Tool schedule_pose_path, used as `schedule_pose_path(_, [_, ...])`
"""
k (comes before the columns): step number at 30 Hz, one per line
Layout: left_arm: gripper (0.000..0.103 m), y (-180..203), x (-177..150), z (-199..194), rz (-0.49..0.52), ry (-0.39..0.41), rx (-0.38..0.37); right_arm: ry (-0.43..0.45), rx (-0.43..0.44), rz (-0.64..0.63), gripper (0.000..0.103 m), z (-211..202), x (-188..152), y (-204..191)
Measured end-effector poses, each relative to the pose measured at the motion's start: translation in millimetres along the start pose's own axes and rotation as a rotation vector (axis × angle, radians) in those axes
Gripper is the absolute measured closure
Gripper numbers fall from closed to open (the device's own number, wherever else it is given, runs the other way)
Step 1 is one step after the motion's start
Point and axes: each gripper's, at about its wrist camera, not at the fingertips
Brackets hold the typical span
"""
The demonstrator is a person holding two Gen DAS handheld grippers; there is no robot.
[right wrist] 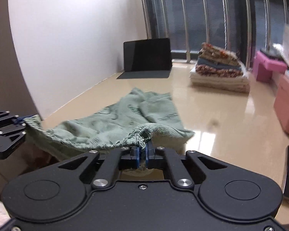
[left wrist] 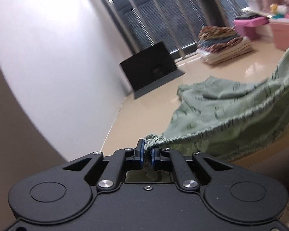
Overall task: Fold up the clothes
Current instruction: 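Lift the hem with both grippers, stretching it taut between them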
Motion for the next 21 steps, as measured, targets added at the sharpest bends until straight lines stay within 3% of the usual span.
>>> schedule_pose_path(4, [0.096, 1, 25, 50, 0.055, 0.038, -0.028, -0.068, 0.060, 0.049, 0.098, 28, 28, 18])
schedule_pose_path(6, [0.096, 2, 53, 100, 0.077, 0.032, -0.040, -0.114, 0.075, 0.066, 0.099, 58, 53, 29])
schedule_pose_path(9, [0.096, -5, 113, 171, 0.098, 0.056, 0.066, -0.096, -0.058, 0.020, 0.099, 110, 126, 36])
schedule_pose_path(12, [0.097, -25, 197, 206, 0.153, 0.178, 0.249, 0.016, -0.167, -0.005, 0.099, 137, 223, 43])
schedule_pose_path(16, [0.097, -74, 316, 199, 0.093, 0.346, 0.429, 0.222, -0.282, -0.044, 0.099, 124, 353, 37])
schedule_pose_path(19, [0.097, -103, 373, 168, 0.057, 0.474, 0.530, 0.402, -0.331, -0.098, 0.099, 82, 417, 20])
schedule_pose_path(21, [0.097, -118, 393, 145, 0.039, 0.543, 0.575, 0.493, -0.344, -0.146, 0.099, 56, 436, 10])
Point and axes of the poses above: each gripper's, at about its wrist camera, not at the fingertips, and z roughly the way its jaws point, y to its right, x to its top, and after that the axes turned 4 degrees about x, right-handed
